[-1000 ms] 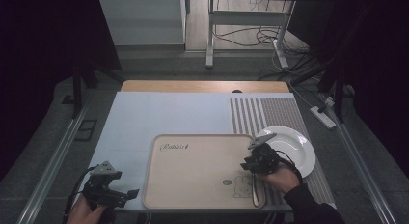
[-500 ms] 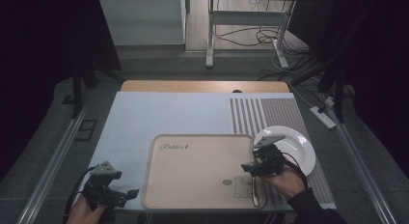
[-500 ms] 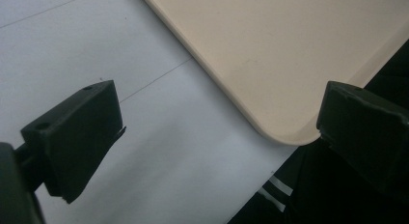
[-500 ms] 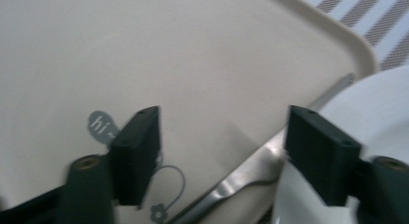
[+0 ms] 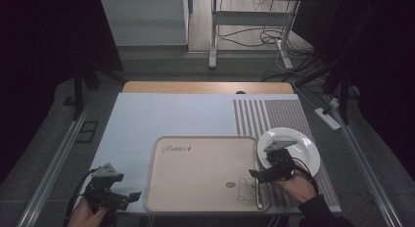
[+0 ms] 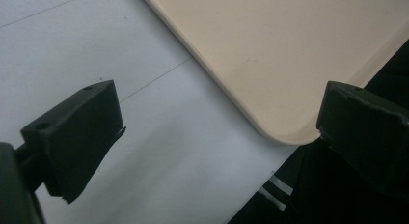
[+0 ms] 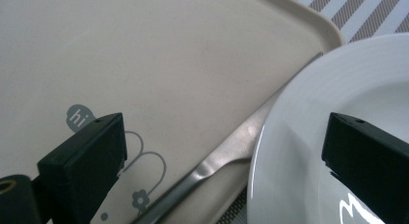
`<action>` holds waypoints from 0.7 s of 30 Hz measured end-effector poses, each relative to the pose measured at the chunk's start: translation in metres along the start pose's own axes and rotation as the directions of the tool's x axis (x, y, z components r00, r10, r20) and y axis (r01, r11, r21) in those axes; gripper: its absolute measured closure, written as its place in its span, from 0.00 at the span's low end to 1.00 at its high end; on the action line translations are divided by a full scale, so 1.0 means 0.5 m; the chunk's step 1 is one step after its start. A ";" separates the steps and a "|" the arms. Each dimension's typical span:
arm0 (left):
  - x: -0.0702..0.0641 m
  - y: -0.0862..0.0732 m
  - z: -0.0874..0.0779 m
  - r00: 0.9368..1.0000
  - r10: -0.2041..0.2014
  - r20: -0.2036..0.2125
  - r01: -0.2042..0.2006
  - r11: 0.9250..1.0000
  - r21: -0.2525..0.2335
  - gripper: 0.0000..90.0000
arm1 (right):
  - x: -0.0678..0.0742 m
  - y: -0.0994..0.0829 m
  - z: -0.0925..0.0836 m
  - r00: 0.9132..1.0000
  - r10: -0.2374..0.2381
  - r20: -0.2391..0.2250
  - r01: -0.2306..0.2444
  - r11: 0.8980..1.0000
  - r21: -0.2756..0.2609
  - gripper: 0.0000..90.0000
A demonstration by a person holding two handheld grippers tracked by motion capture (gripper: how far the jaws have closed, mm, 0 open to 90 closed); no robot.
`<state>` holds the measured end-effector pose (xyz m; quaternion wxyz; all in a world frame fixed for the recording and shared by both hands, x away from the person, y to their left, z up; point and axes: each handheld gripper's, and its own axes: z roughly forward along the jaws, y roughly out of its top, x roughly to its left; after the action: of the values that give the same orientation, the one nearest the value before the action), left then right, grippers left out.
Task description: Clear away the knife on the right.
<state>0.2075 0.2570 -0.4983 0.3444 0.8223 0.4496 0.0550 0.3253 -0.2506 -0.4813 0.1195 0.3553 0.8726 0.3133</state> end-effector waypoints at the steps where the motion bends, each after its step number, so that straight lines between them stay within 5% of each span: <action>1: 0.000 0.000 0.000 1.000 0.000 0.000 0.000 1.000 0.000 0.03 | -0.002 -0.002 0.000 1.000 0.002 -0.001 -0.002 1.000 -0.001 0.01; 21: 0.000 0.000 0.000 1.000 0.000 0.000 0.000 1.000 0.001 0.03 | -0.016 -0.038 -0.034 0.997 0.039 0.062 -0.037 0.999 -0.026 0.00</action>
<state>0.2074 0.2570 -0.4984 0.3439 0.8225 0.4496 0.0549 0.3132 -0.2745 -0.4805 0.1453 0.3799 0.8575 0.3149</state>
